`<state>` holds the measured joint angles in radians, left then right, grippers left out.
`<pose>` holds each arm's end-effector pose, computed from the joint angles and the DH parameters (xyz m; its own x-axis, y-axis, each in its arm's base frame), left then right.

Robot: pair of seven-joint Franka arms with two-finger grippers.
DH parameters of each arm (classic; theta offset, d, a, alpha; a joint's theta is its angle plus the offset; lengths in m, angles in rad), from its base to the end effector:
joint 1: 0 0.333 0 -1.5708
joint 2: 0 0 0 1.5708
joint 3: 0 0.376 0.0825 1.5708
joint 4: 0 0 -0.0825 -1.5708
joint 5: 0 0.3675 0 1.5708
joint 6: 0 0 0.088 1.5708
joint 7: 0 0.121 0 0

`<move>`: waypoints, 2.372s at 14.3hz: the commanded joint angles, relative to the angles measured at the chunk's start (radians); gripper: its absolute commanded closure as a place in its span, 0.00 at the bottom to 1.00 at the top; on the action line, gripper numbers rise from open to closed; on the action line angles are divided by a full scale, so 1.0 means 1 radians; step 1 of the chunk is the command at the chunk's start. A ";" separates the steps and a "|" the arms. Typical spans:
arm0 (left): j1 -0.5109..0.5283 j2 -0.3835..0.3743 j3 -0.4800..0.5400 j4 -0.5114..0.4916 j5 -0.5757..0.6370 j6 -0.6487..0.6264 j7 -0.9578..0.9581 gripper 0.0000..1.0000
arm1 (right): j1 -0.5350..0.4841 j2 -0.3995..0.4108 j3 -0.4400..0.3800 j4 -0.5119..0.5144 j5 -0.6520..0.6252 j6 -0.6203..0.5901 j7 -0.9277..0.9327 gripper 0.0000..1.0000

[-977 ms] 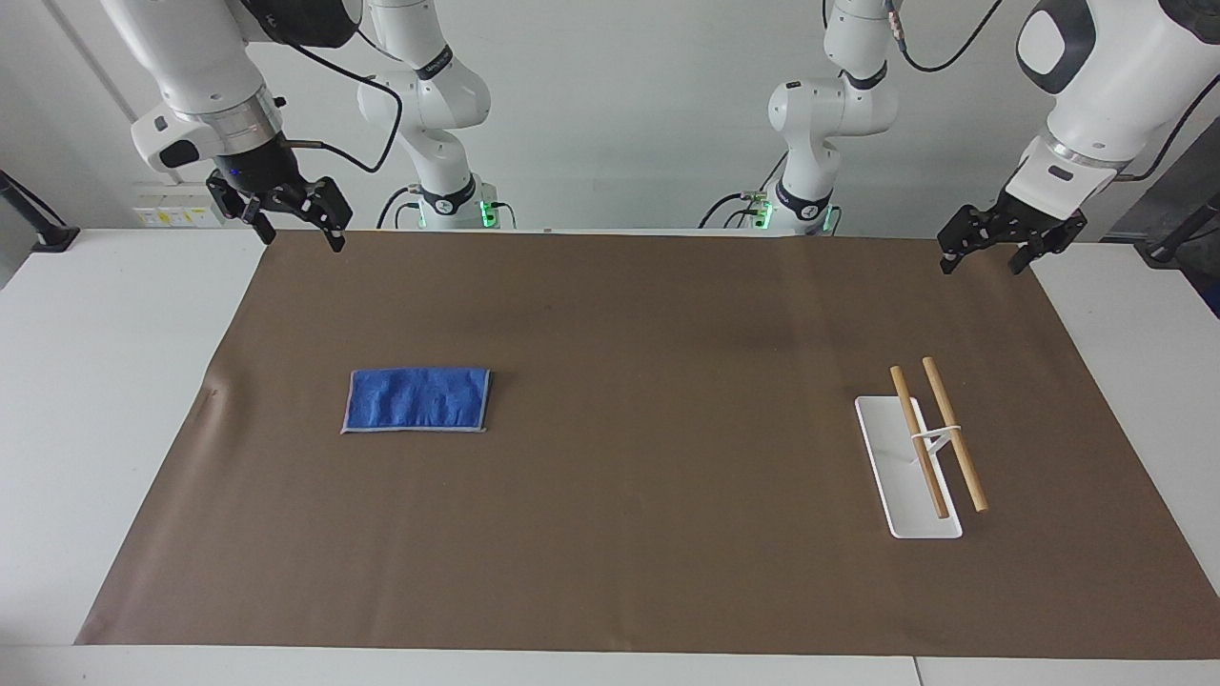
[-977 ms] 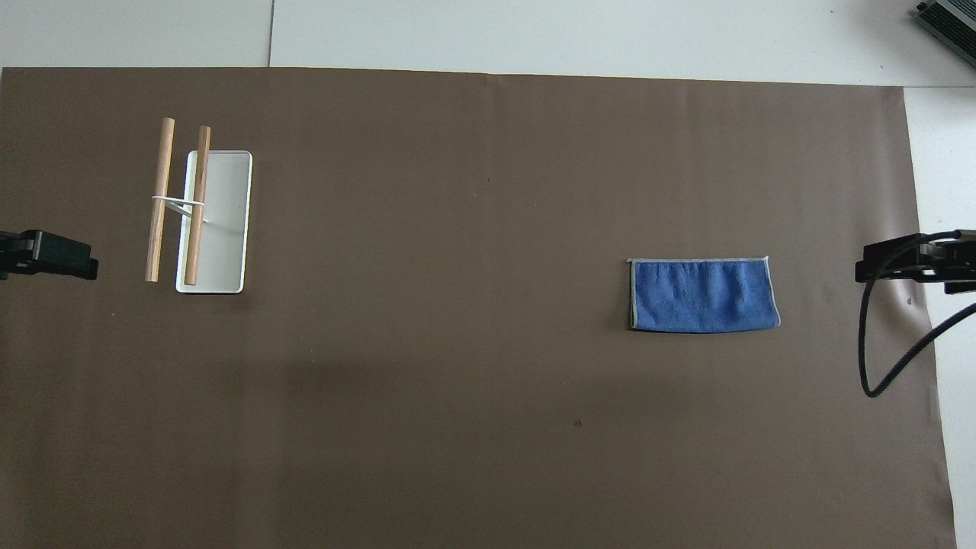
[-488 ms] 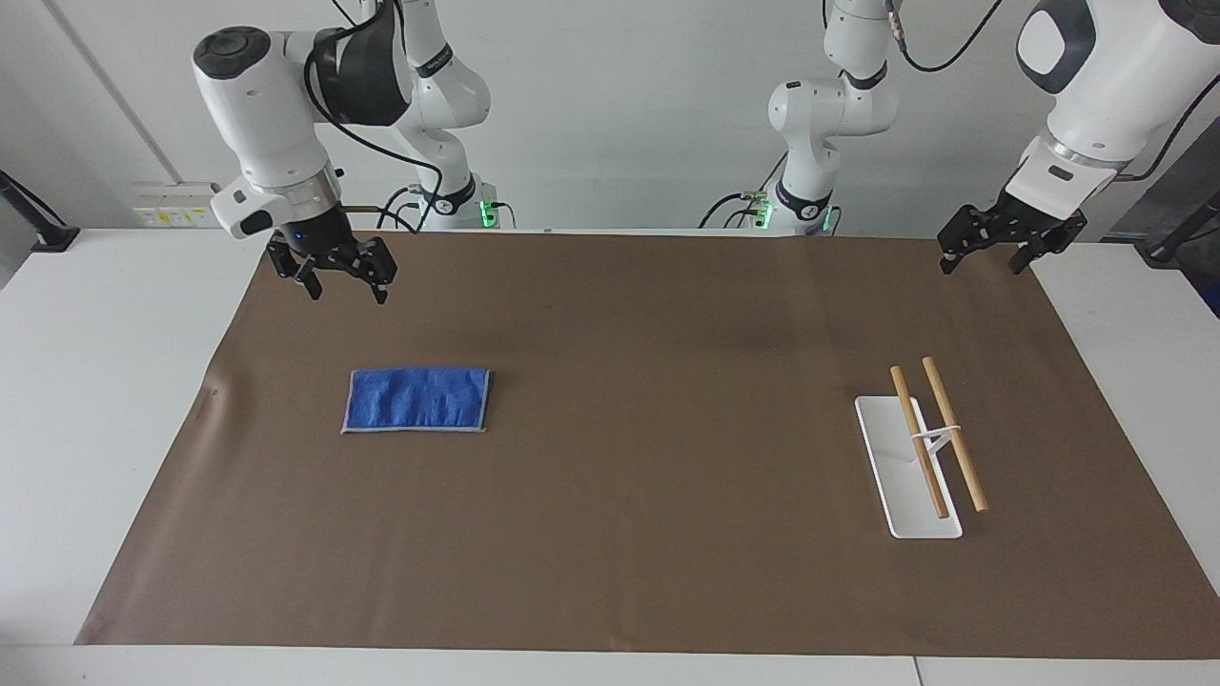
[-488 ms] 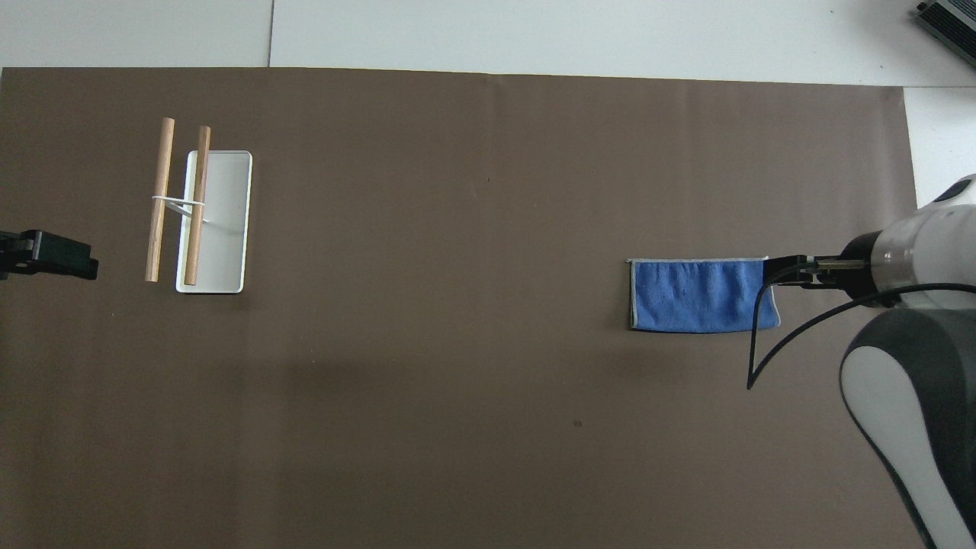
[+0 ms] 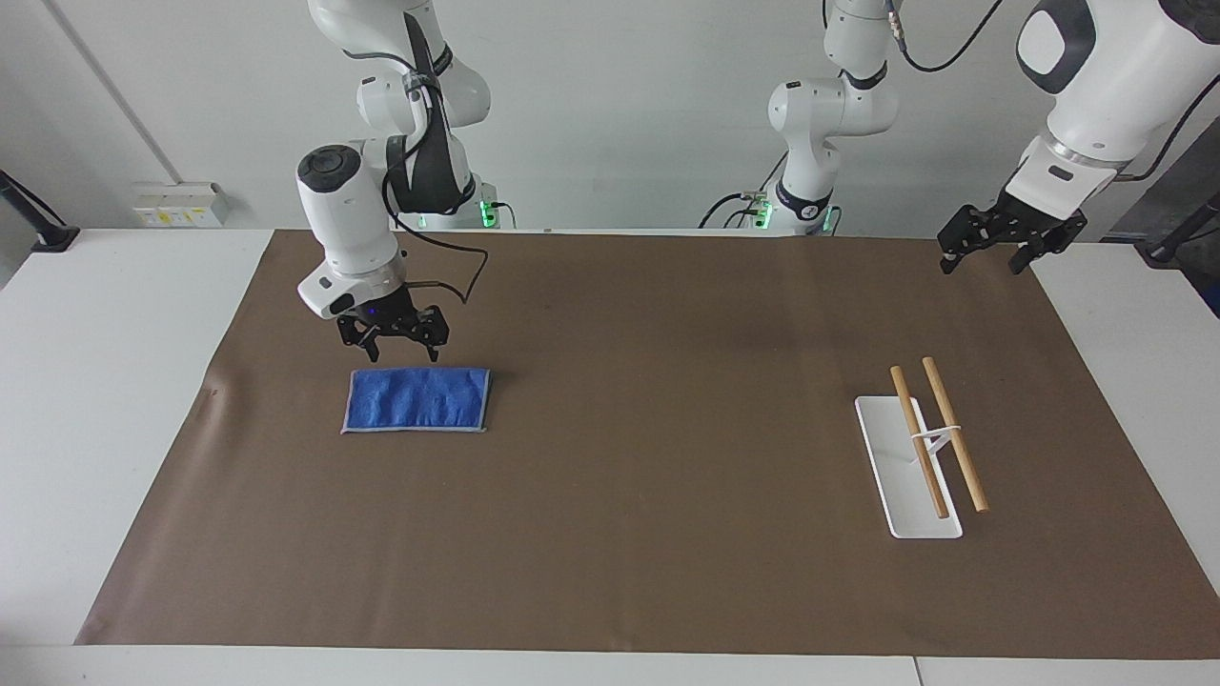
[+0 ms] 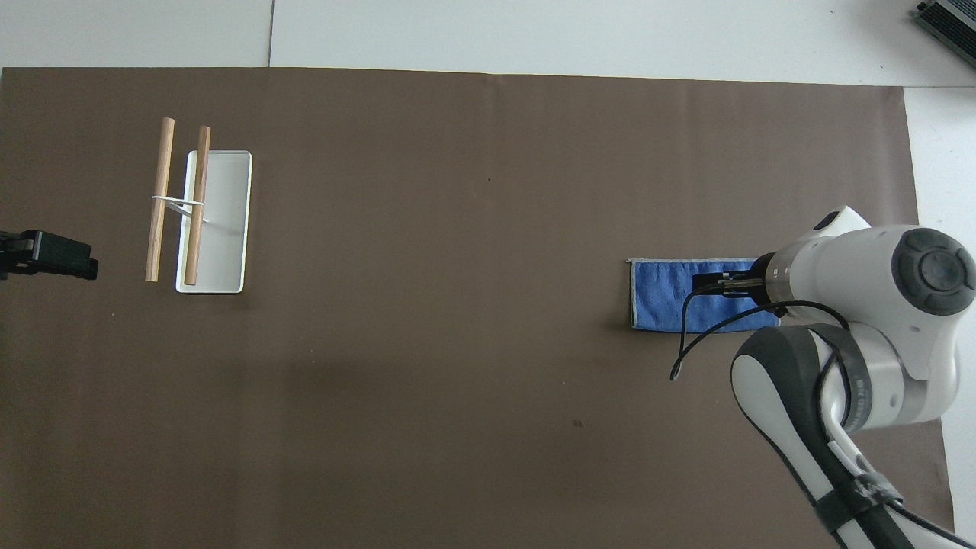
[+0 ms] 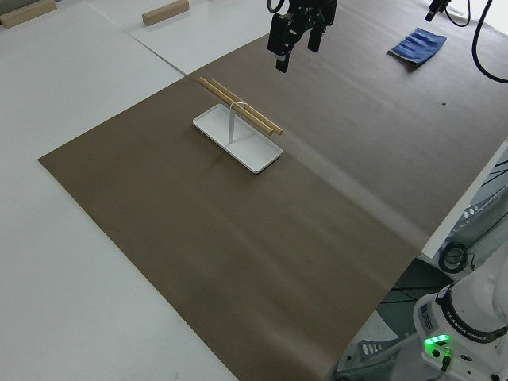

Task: Right arm passes towel to left arm to hang
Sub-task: 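Reach the right gripper to the blue towel and grasp its edge, then pinch the blue towel with the right gripper and start lifting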

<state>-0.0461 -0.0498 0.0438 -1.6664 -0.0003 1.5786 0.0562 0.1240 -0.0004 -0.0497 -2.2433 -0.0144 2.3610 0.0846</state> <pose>0.5179 -0.0006 0.6539 0.9976 -0.0586 -0.0378 -0.0585 -0.9983 0.0046 0.5215 0.0385 0.4350 0.9930 -0.0006 0.1183 -0.0007 -1.0000 0.0012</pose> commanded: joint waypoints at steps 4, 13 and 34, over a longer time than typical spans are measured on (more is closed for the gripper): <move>-0.001 -0.015 0.002 -0.010 0.014 -0.003 0.007 0.00 | -0.030 0.076 0.001 -0.130 0.016 0.253 -0.074 0.00; -0.001 -0.015 0.002 -0.010 0.014 -0.003 0.007 0.00 | -0.057 0.142 0.001 -0.137 0.019 0.343 -0.115 0.00; -0.001 -0.016 0.002 -0.010 0.014 -0.003 0.007 0.00 | -0.043 0.045 0.073 0.129 0.166 -0.035 -0.071 1.00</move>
<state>-0.0461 -0.0498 0.0438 -1.6664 -0.0003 1.5786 0.0562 0.0856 0.0685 -0.0042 -2.1556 0.1006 2.3735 -0.0032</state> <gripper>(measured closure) 0.000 0.956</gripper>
